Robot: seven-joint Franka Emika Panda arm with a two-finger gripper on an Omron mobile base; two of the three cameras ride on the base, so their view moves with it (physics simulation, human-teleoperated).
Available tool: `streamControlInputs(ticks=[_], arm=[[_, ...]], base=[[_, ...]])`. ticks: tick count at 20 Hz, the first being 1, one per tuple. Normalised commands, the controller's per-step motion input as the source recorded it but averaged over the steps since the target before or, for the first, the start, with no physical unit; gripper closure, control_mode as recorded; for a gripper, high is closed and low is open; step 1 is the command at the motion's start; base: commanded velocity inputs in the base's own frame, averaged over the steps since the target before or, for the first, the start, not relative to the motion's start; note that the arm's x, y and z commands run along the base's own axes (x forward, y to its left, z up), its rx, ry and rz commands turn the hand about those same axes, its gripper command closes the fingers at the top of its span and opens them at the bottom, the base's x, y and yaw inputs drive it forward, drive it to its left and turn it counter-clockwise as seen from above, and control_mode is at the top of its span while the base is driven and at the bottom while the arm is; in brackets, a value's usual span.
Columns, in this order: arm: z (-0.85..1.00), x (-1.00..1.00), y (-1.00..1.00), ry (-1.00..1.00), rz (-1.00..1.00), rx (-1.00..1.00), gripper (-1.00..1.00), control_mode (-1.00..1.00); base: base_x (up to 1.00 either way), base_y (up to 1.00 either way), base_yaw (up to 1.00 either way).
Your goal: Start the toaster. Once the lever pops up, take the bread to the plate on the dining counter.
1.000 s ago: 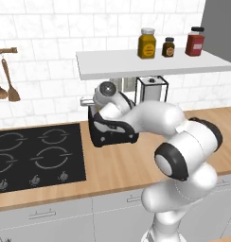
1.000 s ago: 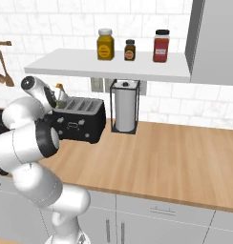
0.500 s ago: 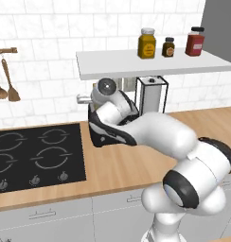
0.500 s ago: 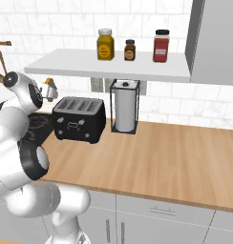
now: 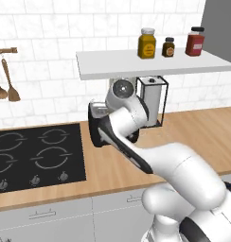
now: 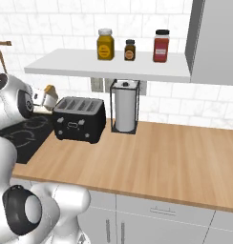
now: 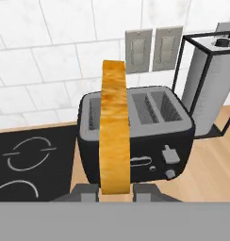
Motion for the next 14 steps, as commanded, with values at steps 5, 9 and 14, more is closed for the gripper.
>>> streamControlInputs(ticks=[5, 9, 14], arm=[[0.00, -0.77, -0.71, 0.00, -0.01, 0.01, 1.00, -1.00], [0.00, -0.64, -0.17, 0.03, 0.00, 0.00, 1.00, -1.00], [0.08, -0.71, -0.22, 0.00, 0.00, 0.00, 1.00, -1.00]], base=[[0.00, 0.00, 0.00], [0.00, 0.00, 0.00], [0.00, 0.00, 0.00]])
